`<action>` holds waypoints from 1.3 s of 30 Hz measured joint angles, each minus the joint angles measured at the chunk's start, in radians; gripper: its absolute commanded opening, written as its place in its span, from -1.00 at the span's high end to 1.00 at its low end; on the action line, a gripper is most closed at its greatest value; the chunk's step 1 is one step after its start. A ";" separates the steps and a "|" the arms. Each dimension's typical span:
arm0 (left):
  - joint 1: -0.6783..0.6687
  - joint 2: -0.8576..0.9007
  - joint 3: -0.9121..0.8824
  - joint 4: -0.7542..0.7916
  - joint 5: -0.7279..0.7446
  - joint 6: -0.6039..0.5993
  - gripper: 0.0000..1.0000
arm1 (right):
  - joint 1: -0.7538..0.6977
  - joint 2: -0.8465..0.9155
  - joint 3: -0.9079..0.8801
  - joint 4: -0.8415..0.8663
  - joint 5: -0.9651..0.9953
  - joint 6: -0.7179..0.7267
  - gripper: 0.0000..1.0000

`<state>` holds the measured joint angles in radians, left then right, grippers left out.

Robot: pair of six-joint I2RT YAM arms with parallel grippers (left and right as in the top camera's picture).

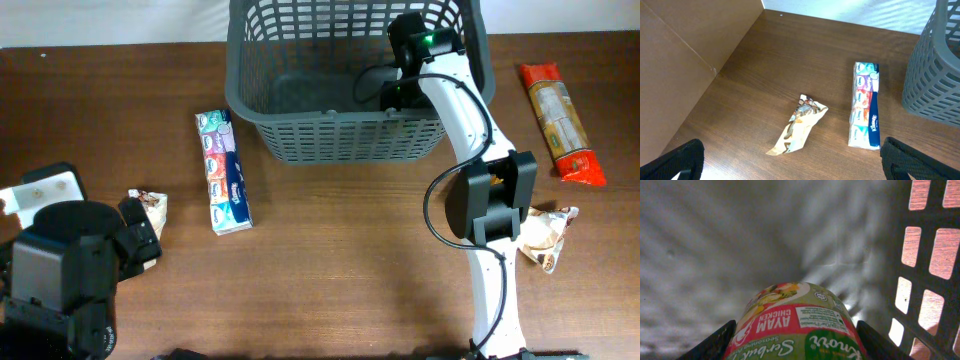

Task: Pack container
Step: 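Lower the jar into the basket and open the right gripper, then withdraw the right gripper up and out of the basket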

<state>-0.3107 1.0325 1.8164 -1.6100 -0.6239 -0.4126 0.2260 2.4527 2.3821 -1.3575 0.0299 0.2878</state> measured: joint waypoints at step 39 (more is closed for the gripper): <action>0.000 0.000 0.000 0.000 0.000 0.000 -0.99 | 0.000 0.005 0.345 -0.066 0.005 -0.079 -0.98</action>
<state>-0.3107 1.0325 1.8164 -1.6100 -0.6235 -0.4126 0.2260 2.4580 2.7270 -1.4235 0.0353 0.2092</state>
